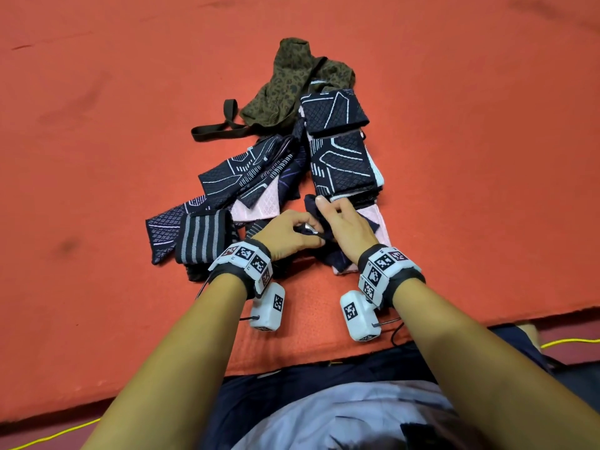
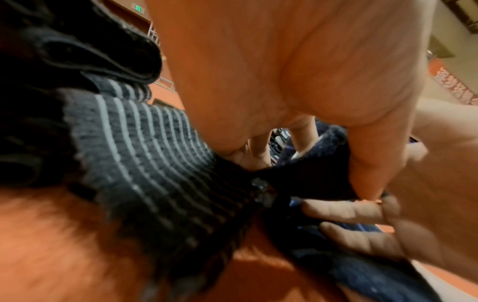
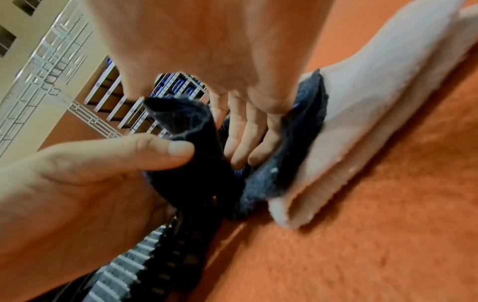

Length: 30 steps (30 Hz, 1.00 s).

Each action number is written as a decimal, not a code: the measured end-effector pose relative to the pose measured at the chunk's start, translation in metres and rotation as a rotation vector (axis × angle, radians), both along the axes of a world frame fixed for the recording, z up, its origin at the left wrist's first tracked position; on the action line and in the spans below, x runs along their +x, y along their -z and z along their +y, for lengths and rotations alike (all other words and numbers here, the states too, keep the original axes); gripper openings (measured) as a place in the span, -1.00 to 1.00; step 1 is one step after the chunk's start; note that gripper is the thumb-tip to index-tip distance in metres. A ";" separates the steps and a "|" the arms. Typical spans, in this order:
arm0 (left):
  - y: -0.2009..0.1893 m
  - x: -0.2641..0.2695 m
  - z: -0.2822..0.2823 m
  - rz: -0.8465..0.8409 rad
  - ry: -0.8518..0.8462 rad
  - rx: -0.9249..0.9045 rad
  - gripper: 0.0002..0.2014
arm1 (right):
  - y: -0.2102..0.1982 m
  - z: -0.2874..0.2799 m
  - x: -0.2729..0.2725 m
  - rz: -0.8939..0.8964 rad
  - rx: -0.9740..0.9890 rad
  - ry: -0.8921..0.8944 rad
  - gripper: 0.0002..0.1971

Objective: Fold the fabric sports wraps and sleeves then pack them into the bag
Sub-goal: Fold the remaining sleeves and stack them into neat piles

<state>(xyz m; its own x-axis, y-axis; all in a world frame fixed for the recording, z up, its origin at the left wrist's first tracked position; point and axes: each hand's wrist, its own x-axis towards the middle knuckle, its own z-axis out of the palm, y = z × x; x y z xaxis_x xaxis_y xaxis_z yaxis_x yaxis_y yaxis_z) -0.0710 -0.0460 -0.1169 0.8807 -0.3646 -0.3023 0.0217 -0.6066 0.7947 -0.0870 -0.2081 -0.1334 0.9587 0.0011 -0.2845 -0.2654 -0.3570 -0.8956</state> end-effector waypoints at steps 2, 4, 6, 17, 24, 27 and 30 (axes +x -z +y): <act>0.005 0.000 0.004 -0.016 0.018 0.026 -0.83 | 0.000 0.000 0.000 -0.018 -0.007 -0.012 -0.46; 0.009 0.000 0.008 -0.034 0.037 0.059 -0.77 | -0.001 -0.001 -0.001 -0.038 -0.059 -0.041 -0.48; 0.009 0.000 0.010 -0.018 0.057 0.069 -0.66 | -0.003 -0.002 -0.003 -0.049 -0.124 -0.050 -0.58; 0.013 0.005 0.000 0.073 -0.201 -0.074 -0.55 | 0.011 -0.012 -0.001 -0.045 -0.479 0.067 -0.72; 0.032 0.007 0.004 0.013 -0.204 -0.024 -0.47 | 0.013 -0.024 0.000 -0.007 -0.547 0.094 -0.76; 0.033 0.009 0.006 0.001 -0.172 0.012 -0.46 | 0.010 -0.026 0.001 0.039 -0.559 0.073 -0.76; 0.029 0.009 0.003 0.004 -0.156 0.025 -0.43 | 0.004 -0.027 0.003 -0.014 -0.523 0.054 -0.87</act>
